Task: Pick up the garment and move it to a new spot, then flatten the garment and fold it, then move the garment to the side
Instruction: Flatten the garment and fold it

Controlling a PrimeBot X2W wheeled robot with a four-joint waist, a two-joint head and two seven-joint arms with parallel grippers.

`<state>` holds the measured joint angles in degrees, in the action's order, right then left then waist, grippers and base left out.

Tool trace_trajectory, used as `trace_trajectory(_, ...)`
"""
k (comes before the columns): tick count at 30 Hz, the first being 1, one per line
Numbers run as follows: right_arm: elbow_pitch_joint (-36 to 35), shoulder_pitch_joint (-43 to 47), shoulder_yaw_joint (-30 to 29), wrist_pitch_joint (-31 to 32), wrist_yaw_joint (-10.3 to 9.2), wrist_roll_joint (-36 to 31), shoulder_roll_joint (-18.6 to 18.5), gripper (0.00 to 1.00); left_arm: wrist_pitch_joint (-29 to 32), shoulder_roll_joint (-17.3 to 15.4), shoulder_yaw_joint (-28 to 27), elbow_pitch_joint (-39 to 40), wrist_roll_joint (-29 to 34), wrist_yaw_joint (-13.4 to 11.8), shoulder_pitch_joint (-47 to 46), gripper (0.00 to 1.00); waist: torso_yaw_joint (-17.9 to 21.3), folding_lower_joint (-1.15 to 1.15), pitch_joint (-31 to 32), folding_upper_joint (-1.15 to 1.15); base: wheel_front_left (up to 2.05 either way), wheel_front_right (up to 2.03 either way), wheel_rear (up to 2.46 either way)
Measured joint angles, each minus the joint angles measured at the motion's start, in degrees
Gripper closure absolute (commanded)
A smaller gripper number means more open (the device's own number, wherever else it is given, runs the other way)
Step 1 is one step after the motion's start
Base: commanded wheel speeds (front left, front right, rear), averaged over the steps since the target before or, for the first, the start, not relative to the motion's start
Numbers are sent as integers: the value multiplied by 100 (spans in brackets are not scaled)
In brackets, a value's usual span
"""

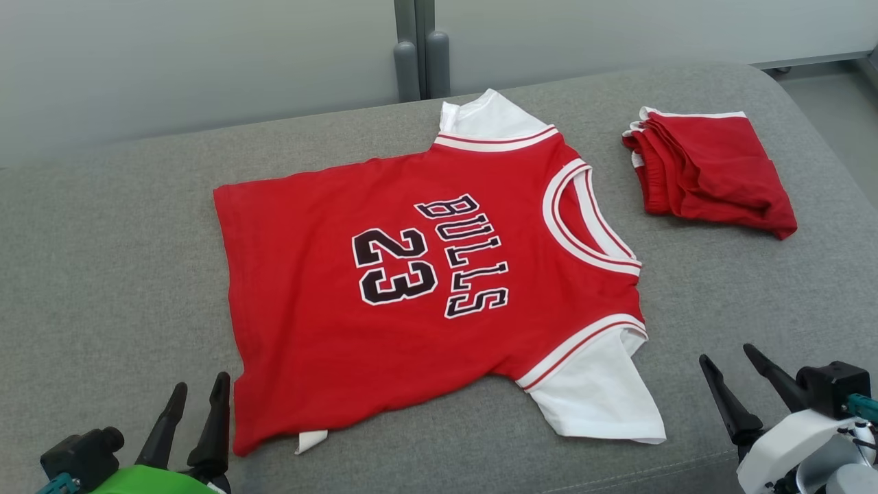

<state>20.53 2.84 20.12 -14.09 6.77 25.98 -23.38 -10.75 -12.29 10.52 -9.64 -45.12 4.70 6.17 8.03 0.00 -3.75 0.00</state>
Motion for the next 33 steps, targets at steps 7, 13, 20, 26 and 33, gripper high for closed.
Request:
trace_trajectory(7,-536,-191,-120,-1,-142,-155,-7,0,-100,110,110,246,235,-36,-48,0,97,0,153,0,0,0,0)
trace_trajectory(13,-869,-520,-199,-8,-200,-185,24,0,-176,328,337,421,483,-119,-310,0,123,0,267,0,0,0,0)
trace_trajectory(20,-1088,-781,-320,-19,-342,-182,276,0,-242,474,433,443,709,-290,-382,0,44,0,350,0,0,0,0)
trace_trajectory(26,-1243,-1003,-434,-35,-498,-155,603,0,-253,616,428,465,847,-449,-385,0,-70,0,362,0,0,0,0)
trace_trajectory(33,-1229,-1048,-322,-43,-654,-189,970,0,-302,724,424,494,966,-578,-395,0,-207,0,308,0,0,0,0)
